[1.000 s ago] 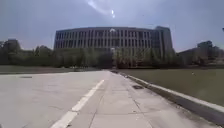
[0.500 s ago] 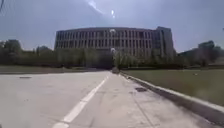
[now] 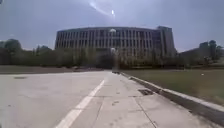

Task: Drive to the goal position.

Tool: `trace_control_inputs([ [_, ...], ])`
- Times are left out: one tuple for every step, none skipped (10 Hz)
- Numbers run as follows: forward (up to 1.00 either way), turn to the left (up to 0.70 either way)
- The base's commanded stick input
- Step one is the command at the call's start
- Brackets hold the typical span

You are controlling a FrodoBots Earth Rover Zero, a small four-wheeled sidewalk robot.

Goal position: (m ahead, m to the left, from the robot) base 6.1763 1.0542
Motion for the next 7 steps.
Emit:
trace_control_inputs([
  [0.70,0.00],
  [0.70,0.00],
  [0.70,0.00],
  [0.70,0.00],
  [0.70,0.00],
  [0.70,0.00],
  [0.70,0.00],
])
